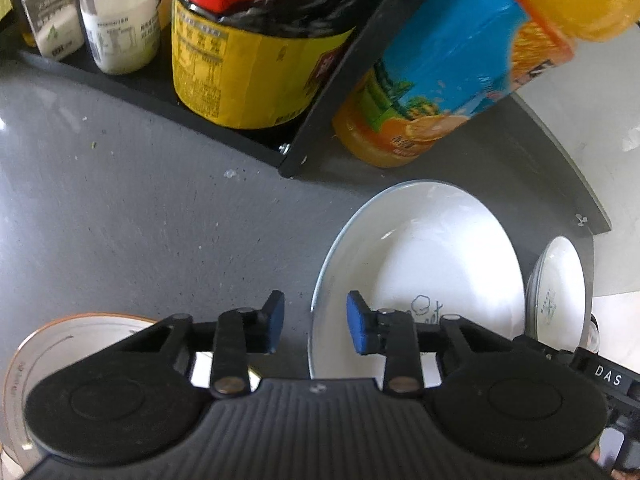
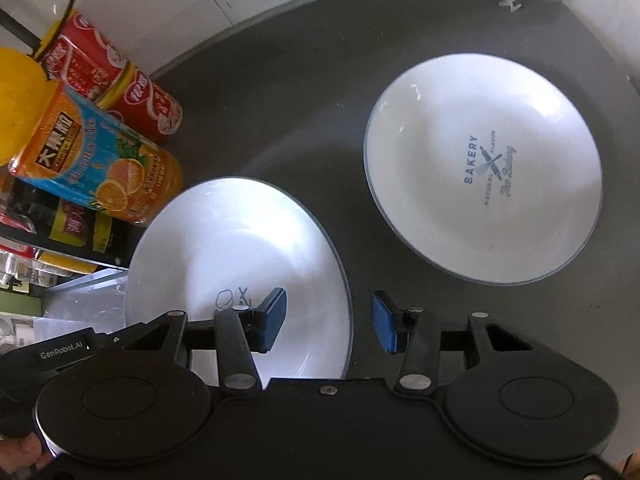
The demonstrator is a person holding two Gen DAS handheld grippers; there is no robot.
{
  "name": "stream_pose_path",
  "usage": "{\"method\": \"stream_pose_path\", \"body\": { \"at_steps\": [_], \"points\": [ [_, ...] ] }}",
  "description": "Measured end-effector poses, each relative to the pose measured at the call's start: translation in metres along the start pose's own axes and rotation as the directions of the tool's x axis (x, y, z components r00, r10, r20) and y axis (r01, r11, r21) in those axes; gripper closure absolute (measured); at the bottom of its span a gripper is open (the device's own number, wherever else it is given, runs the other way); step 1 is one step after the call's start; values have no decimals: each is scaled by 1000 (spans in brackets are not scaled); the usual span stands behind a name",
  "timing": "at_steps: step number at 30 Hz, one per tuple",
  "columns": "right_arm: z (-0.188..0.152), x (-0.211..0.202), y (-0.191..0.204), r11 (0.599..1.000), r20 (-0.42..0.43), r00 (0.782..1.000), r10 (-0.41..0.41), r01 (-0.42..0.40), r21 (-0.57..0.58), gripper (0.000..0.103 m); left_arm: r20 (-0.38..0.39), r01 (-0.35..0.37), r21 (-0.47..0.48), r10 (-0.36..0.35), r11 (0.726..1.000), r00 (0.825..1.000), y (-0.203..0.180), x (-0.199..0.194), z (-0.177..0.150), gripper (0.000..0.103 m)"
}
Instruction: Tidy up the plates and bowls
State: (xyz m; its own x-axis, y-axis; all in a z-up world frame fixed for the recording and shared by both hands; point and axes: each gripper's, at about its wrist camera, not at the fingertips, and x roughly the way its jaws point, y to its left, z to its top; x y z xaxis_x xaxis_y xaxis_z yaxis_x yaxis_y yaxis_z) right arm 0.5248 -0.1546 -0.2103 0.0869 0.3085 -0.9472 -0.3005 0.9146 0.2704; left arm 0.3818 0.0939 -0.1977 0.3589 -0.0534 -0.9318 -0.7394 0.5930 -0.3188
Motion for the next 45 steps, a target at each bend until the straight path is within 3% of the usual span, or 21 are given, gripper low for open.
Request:
{"method": "stream_pose_path", "body": {
  "at_steps": [11, 13, 17, 23, 45],
  "points": [
    [1, 17, 9, 1000, -34, 999, -17, 18, 7, 75, -9, 24, -36, -24, 999, 1000, 5, 13, -2, 85],
    [0, 17, 9, 1000, -26, 999, -24, 24, -1, 77, -10, 38, -43, -38, 998, 999, 6, 12, -3, 90],
    [-1, 15, 4, 1000, -11, 1000, -26, 26, 10, 86, -2, 24, -15, -24, 1000, 1000, 3, 10, -5, 91],
    [-7, -1, -1, 1000, 58, 998, 17, -17, 9, 92, 28, 31, 21, -32, 999, 999, -2, -4, -5, 91],
    [-41, -53, 21, 992, 215, 971, 107, -89, -90, 96, 92, 80, 51, -85, 995, 992, 22, -63, -11, 96]
  ]
}}
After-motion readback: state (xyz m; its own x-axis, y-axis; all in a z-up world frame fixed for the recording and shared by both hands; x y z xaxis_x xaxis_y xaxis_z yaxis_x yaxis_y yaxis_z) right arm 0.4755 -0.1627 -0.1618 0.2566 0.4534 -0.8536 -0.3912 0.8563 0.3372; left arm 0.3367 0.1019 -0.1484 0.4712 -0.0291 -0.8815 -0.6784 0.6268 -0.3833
